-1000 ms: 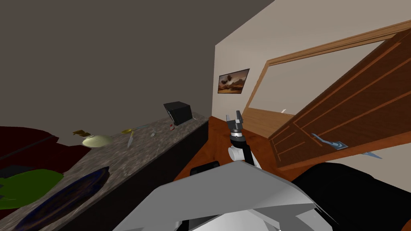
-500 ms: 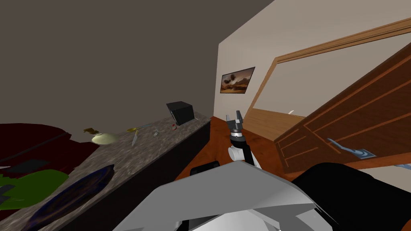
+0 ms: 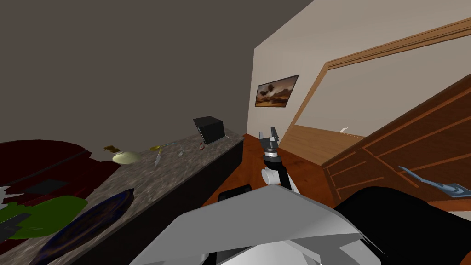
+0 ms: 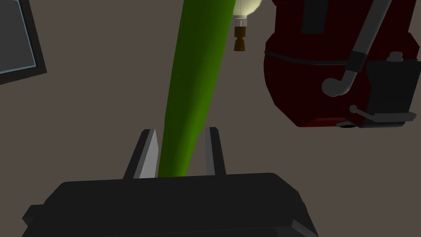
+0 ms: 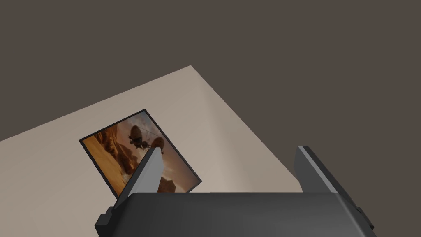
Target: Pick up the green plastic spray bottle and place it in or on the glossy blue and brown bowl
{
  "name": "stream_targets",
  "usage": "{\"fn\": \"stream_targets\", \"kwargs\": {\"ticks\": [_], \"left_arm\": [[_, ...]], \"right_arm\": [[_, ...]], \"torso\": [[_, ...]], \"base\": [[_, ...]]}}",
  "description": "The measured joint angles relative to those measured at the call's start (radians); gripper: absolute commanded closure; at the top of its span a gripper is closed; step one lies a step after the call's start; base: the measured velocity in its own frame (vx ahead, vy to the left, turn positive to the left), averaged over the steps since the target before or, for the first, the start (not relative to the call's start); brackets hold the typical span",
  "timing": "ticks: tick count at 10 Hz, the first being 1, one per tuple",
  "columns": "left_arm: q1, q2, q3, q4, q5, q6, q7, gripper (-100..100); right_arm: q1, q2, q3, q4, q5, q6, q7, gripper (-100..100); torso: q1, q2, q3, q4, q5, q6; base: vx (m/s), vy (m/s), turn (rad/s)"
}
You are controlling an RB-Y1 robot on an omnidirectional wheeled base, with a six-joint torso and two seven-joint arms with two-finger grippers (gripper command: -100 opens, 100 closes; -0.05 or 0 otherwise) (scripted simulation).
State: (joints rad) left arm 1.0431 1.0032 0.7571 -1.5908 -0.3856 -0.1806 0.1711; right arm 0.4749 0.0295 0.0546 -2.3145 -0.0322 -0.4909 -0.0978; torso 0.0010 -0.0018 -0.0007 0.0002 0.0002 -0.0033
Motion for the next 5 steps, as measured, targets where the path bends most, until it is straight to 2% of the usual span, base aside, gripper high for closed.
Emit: {"fn": "stream_targets", "kwargs": {"ticks": [1,5], "left_arm": [[0.002,0.000,-0.001,-0.001,0.001,0.000,0.004,-100],[0.001,0.000,-0.001,-0.001,0.001,0.000,0.003,-100]], "right_arm": [[0.000,0.000,0.000,0.000,0.000,0.000,0.000,0],[0.000,0.000,0.000,0.000,0.000,0.000,0.000,0]], "torso": [[-0.001,0.002,0.001,0.000,0.000,0.001],[-0.001,0.004,0.002,0.001,-0.001,0.001]], "base": [[0.000,0.000,0.000],[0.000,0.000,0.000]]}}
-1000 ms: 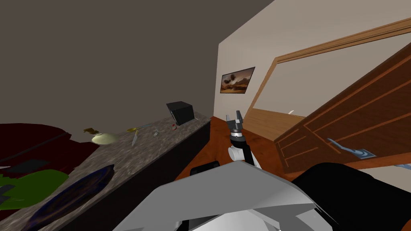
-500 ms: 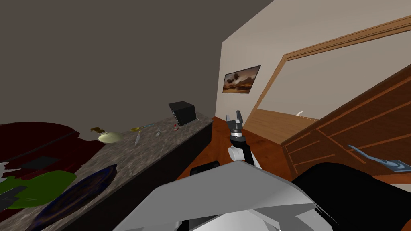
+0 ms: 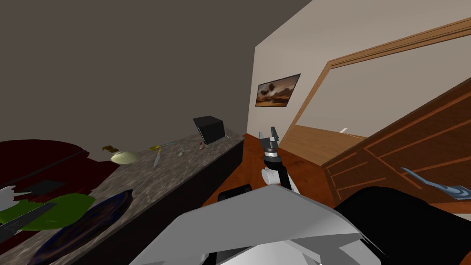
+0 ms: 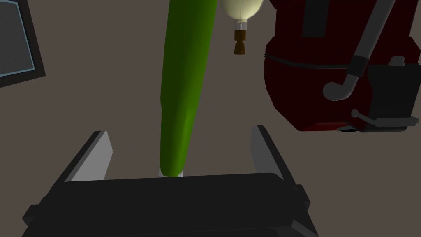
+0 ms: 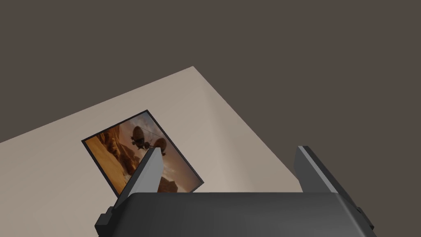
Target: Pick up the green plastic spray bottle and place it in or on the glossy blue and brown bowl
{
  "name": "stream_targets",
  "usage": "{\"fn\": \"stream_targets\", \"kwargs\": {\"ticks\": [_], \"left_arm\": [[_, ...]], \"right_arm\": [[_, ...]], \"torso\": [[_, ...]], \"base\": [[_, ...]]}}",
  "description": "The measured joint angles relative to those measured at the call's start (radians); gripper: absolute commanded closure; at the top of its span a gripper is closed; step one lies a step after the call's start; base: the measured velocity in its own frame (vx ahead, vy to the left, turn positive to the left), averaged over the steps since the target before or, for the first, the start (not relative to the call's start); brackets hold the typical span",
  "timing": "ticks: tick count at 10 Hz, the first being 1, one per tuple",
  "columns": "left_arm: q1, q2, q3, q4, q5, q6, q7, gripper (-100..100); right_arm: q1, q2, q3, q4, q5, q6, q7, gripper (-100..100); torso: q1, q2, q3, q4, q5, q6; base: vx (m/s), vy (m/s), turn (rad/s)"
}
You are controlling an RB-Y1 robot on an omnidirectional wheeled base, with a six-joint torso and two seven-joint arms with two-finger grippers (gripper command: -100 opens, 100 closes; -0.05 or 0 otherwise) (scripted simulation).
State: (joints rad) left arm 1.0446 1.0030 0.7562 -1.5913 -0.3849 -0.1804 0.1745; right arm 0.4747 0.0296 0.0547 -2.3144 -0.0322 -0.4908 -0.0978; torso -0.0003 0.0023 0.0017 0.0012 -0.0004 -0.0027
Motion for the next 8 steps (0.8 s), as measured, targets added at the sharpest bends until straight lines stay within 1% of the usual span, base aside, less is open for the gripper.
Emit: {"fn": "stream_targets", "kwargs": {"ticks": [1,2,3,4,5,7,8], "left_arm": [[0.000,0.000,0.000,0.000,0.000,0.000,0.000,0],[0.000,0.000,0.000,0.000,0.000,0.000,0.000,-100],[0.016,0.006,0.008,-0.010,0.017,0.001,-0.005,-100],[0.030,0.017,0.016,-0.009,0.043,-0.004,-0.017,-100],[0.043,0.028,0.025,-0.006,0.072,-0.013,-0.033,-100],[0.086,0.054,0.051,-0.009,0.131,-0.031,-0.061,-100],[0.109,0.065,0.064,-0.019,0.160,-0.034,-0.074,-100]], "right_arm": [[0.000,0.000,0.000,0.000,0.000,0.000,0.000,0],[0.000,0.000,0.000,0.000,0.000,0.000,0.000,0],[0.000,0.000,0.000,0.000,0.000,0.000,0.000,0],[0.000,0.000,0.000,0.000,0.000,0.000,0.000,0],[0.000,0.000,0.000,0.000,0.000,0.000,0.000,0],[0.000,0.000,0.000,0.000,0.000,0.000,0.000,0],[0.000,0.000,0.000,0.000,0.000,0.000,0.000,0]], "torso": [[0.000,0.000,0.000,0.000,0.000,0.000],[0.000,0.000,0.000,0.000,0.000,0.000],[0.000,-0.001,0.000,0.000,0.000,0.000],[-0.001,-0.002,-0.001,0.000,0.000,0.000],[-0.001,-0.003,-0.002,-0.001,0.000,0.000],[0.000,-0.004,-0.002,-0.001,0.000,0.000],[0.000,-0.004,-0.002,-0.001,0.000,0.000]], "base": [[0.000,0.000,0.000],[0.019,0.001,0.054],[0.043,-0.007,0.100],[0.056,-0.007,0.098],[0.058,-0.006,0.099],[0.056,0.004,0.080],[0.053,0.002,0.083]]}}
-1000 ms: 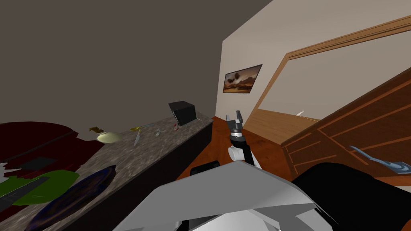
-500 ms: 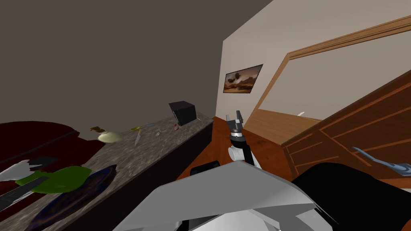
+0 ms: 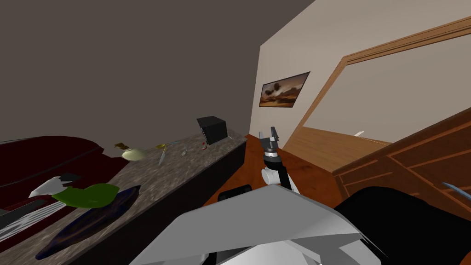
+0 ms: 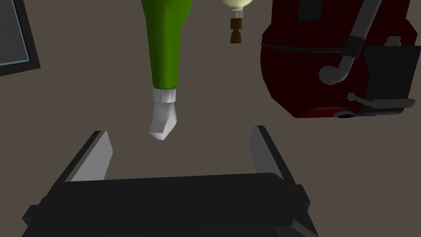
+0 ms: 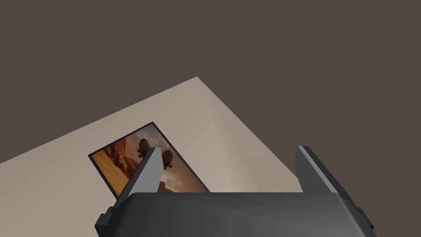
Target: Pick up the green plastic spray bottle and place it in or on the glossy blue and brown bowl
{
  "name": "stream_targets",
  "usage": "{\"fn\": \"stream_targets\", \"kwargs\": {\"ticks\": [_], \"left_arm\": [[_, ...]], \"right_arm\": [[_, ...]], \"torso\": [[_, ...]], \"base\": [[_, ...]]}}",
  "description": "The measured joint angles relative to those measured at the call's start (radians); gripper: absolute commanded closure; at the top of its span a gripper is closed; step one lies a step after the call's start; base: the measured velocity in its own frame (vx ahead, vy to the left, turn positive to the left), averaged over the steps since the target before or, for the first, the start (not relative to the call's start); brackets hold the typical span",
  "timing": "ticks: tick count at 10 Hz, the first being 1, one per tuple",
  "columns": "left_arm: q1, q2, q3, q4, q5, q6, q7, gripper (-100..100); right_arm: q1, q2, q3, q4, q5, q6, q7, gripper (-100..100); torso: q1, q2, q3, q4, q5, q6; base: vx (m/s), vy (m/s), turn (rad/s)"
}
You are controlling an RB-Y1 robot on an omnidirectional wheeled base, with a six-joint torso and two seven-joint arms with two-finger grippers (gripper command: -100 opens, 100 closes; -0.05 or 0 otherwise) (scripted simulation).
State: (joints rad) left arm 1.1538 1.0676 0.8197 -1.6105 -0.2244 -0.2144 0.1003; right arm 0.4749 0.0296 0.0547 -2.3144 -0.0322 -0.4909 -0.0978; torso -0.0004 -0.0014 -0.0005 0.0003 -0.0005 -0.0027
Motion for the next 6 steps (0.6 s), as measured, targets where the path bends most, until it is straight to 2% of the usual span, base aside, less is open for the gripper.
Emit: {"fn": "stream_targets", "kwargs": {"ticks": [2,5,6], "left_arm": [[0.050,0.024,0.029,-0.014,0.060,-0.010,-0.025,-100],[0.093,0.050,0.053,-0.031,0.131,-0.013,-0.052,-100],[0.095,0.051,0.054,-0.032,0.135,-0.014,-0.055,0]], "right_arm": [[0.000,0.000,0.000,0.000,0.000,0.000,0.000,0],[0.000,0.000,0.000,0.000,0.000,0.000,0.000,0],[0.000,0.000,0.000,0.000,0.000,0.000,0.000,0]], "torso": [[0.000,0.001,0.000,0.000,0.000,0.000],[0.000,0.001,0.001,0.000,0.000,0.000],[0.000,0.002,0.001,0.000,0.000,0.000]], "base": [[0.037,-0.007,0.056],[0.028,-0.005,0.058],[0.000,0.000,0.000]]}}
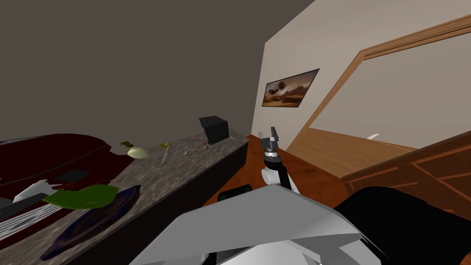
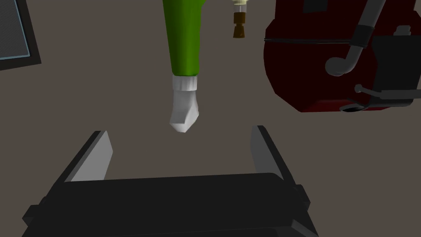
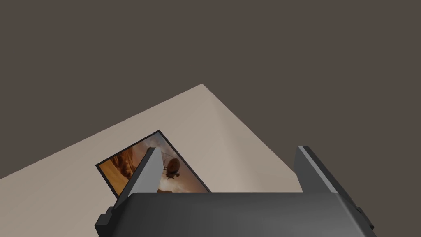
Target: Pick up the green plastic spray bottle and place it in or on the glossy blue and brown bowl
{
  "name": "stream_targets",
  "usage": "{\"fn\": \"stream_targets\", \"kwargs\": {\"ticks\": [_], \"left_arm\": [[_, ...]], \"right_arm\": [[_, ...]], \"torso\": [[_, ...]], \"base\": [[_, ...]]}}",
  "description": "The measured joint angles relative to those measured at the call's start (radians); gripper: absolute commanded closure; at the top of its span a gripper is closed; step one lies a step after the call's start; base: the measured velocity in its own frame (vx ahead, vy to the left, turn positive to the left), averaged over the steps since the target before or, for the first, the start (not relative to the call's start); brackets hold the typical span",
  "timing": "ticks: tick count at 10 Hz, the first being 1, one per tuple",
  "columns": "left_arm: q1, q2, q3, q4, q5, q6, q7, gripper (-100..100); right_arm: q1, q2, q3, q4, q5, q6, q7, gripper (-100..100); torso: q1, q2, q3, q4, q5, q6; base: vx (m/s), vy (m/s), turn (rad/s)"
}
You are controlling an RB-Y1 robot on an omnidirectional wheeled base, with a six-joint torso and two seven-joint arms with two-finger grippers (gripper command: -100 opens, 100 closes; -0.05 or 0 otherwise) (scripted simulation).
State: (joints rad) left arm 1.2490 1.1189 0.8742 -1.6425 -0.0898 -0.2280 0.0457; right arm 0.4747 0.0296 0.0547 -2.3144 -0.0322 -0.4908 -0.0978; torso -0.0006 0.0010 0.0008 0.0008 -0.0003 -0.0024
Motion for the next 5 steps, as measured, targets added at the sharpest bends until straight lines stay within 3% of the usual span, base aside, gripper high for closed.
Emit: {"fn": "stream_targets", "kwargs": {"ticks": [5], "left_arm": [[0.000,0.000,0.000,0.000,0.000,0.000,0.000,0]], "right_arm": [[0.000,0.000,0.000,0.000,0.000,0.000,0.000,0]], "torso": [[0.000,0.002,0.001,0.000,0.000,0.000]], "base": [[0.000,0.000,0.000]]}}
